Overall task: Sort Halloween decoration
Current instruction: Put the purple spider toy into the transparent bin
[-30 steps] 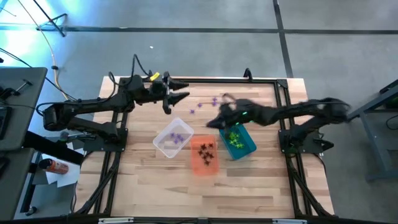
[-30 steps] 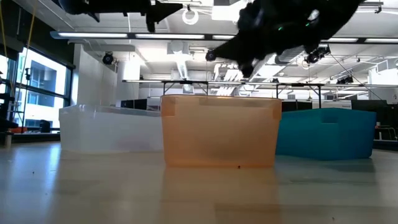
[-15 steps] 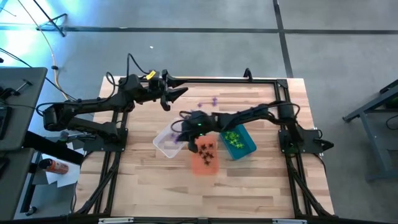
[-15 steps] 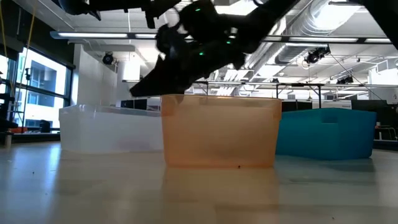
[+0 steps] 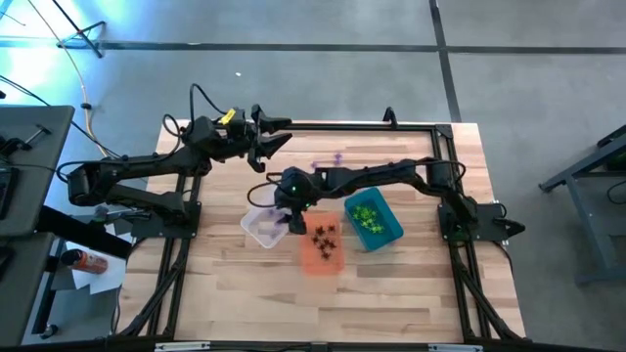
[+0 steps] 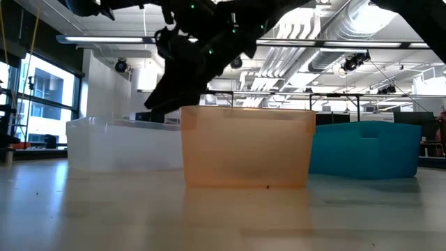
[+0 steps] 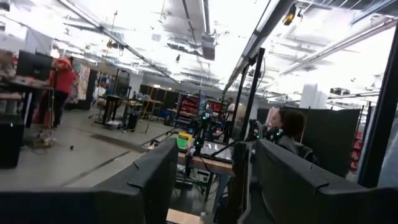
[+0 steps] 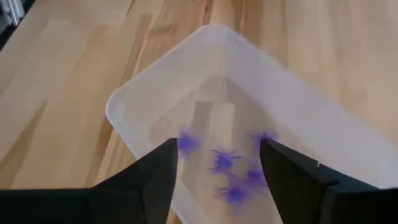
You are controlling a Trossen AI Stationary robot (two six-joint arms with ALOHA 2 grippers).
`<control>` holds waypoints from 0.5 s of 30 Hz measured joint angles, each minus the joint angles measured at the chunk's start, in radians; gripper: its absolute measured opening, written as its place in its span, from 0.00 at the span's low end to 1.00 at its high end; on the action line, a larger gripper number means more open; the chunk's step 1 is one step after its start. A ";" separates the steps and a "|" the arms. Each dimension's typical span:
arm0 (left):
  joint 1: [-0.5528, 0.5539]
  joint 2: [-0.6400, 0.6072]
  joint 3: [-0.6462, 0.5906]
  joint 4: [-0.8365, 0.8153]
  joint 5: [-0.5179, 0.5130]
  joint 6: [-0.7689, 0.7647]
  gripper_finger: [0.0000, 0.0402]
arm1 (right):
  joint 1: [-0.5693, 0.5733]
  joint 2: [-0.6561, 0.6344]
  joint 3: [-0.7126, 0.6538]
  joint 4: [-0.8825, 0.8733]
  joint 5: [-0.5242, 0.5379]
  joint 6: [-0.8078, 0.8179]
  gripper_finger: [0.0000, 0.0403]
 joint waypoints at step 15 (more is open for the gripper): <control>0.052 -0.040 0.001 -0.006 0.000 0.022 0.50 | -0.276 -0.326 -0.176 -0.448 -0.051 -0.177 0.55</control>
